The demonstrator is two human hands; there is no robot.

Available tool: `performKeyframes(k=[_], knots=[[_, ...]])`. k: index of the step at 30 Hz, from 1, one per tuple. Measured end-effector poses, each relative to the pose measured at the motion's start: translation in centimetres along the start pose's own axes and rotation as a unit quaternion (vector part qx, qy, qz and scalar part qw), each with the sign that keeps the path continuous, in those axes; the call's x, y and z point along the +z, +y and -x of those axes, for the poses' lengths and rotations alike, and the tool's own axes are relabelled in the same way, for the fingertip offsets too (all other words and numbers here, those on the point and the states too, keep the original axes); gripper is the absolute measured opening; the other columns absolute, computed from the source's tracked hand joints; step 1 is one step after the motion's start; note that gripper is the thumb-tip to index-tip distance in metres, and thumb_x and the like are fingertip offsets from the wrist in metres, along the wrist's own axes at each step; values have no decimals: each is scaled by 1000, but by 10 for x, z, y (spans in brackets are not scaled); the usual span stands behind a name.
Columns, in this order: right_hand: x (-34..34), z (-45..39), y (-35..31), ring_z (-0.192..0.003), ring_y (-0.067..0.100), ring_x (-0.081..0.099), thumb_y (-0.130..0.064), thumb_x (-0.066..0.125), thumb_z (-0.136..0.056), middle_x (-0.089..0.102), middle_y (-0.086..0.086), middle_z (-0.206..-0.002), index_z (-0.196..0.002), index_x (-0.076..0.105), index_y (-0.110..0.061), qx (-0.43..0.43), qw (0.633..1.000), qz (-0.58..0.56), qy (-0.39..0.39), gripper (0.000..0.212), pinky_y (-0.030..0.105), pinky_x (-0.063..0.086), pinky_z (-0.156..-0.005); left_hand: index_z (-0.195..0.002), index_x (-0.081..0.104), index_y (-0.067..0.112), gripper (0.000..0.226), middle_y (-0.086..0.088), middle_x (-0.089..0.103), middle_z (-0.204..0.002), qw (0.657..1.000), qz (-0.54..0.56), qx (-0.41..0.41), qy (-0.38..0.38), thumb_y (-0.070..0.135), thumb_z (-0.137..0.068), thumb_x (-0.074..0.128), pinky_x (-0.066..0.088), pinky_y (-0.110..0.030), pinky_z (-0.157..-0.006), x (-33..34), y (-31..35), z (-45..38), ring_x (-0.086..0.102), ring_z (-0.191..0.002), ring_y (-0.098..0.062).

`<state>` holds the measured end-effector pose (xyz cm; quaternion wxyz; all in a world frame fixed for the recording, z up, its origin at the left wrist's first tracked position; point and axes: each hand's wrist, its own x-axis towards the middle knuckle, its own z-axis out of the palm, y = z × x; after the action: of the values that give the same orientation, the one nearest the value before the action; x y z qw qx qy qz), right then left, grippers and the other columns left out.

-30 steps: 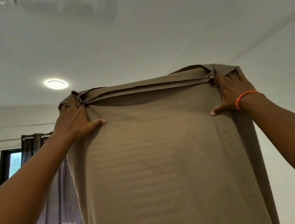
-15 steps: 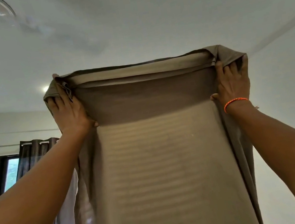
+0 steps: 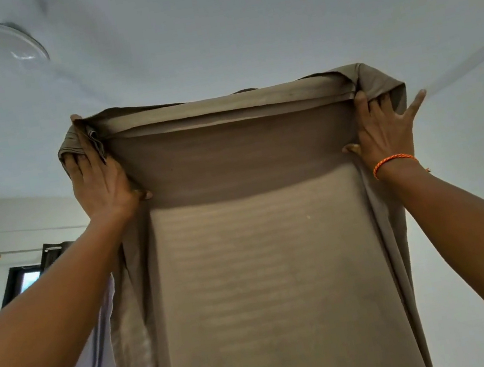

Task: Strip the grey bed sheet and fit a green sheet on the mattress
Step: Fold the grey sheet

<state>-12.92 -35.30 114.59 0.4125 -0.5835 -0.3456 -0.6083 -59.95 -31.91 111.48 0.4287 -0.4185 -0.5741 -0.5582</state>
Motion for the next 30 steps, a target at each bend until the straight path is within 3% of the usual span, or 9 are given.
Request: performKeyframes(k=[5,14,22,30], knots=[[-29,-19,16,-128,38,50,-55,94,-58,60,22,-123,-151,24,-7,-5,1000,2,25,126,86,12,-109,-166,8,7,162,-25,6,-172,999,-7,32,18,68,-45,95,-3,-47,-129,-33,-10,-25,13,-159,-37],[-68,-49,15,-123,31,48,-56,94,-58,59,13,-120,-154,23,-10,50,998,27,27,128,87,14,-107,-166,-10,14,169,-19,-4,-174,998,-26,31,52,74,-46,92,-2,-48,-130,-81,-5,-64,11,-160,-33],[-113,-77,34,-123,33,50,-54,96,-56,60,16,-117,-149,27,-7,86,995,20,48,125,87,13,-107,-165,-14,13,171,-14,-16,-174,992,-16,26,120,70,-47,94,-4,-45,-130,-141,5,-89,3,-162,-31],[-185,-103,56,-123,32,50,-57,94,-57,58,14,-119,-150,26,-9,98,992,33,67,125,86,16,-108,-166,-13,14,167,-13,-17,-173,992,-30,6,124,70,-49,93,-9,-44,-129,-215,-2,-101,1,-162,-29]])
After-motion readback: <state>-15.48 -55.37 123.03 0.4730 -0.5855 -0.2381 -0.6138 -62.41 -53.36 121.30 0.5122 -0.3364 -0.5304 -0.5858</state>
